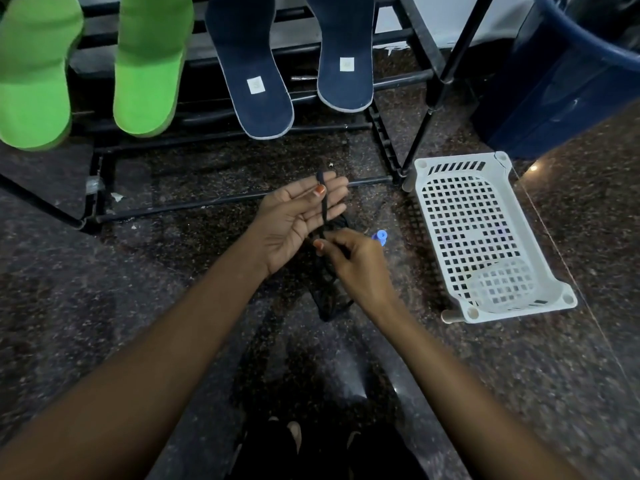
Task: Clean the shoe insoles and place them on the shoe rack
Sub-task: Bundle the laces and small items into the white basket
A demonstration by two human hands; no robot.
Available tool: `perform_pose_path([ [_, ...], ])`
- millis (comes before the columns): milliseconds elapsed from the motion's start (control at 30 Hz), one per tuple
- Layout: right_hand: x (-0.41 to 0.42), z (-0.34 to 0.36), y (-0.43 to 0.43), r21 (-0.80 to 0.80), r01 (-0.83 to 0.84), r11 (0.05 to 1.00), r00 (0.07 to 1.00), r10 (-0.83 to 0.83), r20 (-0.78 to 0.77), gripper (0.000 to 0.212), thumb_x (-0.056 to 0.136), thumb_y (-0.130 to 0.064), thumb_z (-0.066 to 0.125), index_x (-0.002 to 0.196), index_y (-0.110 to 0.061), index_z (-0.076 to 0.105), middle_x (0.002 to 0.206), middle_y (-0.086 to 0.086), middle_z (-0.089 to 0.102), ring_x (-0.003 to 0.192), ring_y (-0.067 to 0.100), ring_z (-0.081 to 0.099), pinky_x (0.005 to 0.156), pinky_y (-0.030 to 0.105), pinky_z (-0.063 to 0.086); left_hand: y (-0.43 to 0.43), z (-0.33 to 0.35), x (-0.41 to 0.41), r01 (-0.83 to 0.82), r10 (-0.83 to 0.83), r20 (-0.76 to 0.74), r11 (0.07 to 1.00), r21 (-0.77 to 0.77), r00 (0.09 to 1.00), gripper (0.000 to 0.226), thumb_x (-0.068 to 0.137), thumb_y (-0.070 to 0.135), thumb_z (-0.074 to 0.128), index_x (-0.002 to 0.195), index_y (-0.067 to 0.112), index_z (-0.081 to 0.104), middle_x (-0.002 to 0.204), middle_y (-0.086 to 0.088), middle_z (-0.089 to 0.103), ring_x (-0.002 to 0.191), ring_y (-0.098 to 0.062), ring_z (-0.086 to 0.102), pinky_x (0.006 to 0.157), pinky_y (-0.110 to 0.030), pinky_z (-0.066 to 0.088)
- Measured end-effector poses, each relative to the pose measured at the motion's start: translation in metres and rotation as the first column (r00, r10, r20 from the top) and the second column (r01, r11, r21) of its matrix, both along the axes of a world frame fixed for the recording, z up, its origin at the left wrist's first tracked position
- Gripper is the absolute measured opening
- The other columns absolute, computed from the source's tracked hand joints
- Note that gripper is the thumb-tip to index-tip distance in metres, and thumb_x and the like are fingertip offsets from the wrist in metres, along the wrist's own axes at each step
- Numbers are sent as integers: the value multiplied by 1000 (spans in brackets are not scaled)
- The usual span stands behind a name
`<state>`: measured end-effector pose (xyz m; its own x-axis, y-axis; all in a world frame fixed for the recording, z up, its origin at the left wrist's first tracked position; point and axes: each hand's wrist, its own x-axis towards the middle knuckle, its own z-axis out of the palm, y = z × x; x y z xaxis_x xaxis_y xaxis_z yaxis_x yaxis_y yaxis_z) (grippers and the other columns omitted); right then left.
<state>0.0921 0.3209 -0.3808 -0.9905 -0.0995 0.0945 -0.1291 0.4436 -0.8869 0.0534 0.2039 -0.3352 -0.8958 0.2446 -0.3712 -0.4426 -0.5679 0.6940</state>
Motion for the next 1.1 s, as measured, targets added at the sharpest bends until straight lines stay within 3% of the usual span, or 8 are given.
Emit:
perform_pose_path([
  [167, 5, 3, 1, 161, -121, 980, 991, 130, -46, 14, 84, -8, 60, 82, 4, 67, 69, 7, 57, 68, 2, 44, 59, 9, 32, -4, -10, 0, 43, -58, -56, 970, -240, 997, 21, 95, -5, 43, 104, 3, 61, 96, -3, 73, 83, -10, 71, 80, -25, 57],
  [300, 2, 9, 8, 236, -121, 964, 987, 143, -79, 17, 85, -12, 59, 91, -1, 70, 84, 11, 67, 80, 21, 60, 68, 23, 40, -3, -14, 4, 136, -196, -78, 867, -479, 977, 20, 95, -4, 48, 110, 1, 60, 102, -11, 67, 77, -4, 70, 76, -18, 56],
  [433, -6, 17, 17, 254, -86, 963, 986, 120, -119, 13, 82, -9, 62, 89, -5, 71, 90, 9, 69, 83, 23, 63, 70, 25, 45, -1, -13, 7, 191, -309, -75, 741, -644, 948, 22, 92, 3, 57, 113, 5, 63, 99, -6, 68, 71, 6, 66, 69, -9, 51],
  [600, -12, 19, 23, 232, -15, 973, 988, 51, -149, 10, 79, -4, 65, 86, -7, 72, 83, 7, 68, 76, 20, 64, 67, 30, 48, -3, -13, 5, 226, -341, -46, 713, -664, 939, 22, 95, 4, 53, 113, 13, 62, 95, -3, 67, 70, 8, 64, 67, -6, 48],
  [700, -20, 23, 27, 192, 40, 981, 987, -9, -162, 11, 80, -1, 63, 83, -8, 71, 81, 2, 67, 73, 11, 61, 66, 19, 47, -7, -14, 7, 293, -383, -10, 723, -625, 924, 22, 96, 1, 49, 115, 0, 60, 88, -3, 69, 71, 0, 67, 69, -10, 51],
  [800, -27, 26, 29, 92, 75, 993, 992, -65, -104, 13, 80, 3, 61, 81, -5, 71, 76, -3, 64, 69, 0, 57, 65, 6, 41, -7, -13, 11, 351, -426, -14, 763, -543, 905, 21, 98, 0, 44, 104, 4, 63, 84, 1, 72, 76, -4, 70, 73, -14, 53],
  [967, -31, 26, 29, -73, 141, 987, 990, -141, -1, 12, 82, 3, 62, 82, -5, 70, 74, -12, 62, 68, -10, 57, 68, 6, 42, -9, -10, 9, 392, -471, -53, 786, -478, 881, 25, 99, 1, 40, 104, 9, 63, 87, -1, 75, 86, -10, 71, 80, -19, 54],
  [1100, -32, 24, 29, -173, 182, 968, 983, -173, 67, 17, 82, 1, 63, 78, -15, 67, 74, -12, 64, 70, -4, 60, 72, 15, 47, -8, -10, 9, 397, -458, -55, 819, -414, 887, 25, 99, 2, 39, 104, 8, 63, 87, -3, 75, 84, -11, 71, 79, -20, 55],
])
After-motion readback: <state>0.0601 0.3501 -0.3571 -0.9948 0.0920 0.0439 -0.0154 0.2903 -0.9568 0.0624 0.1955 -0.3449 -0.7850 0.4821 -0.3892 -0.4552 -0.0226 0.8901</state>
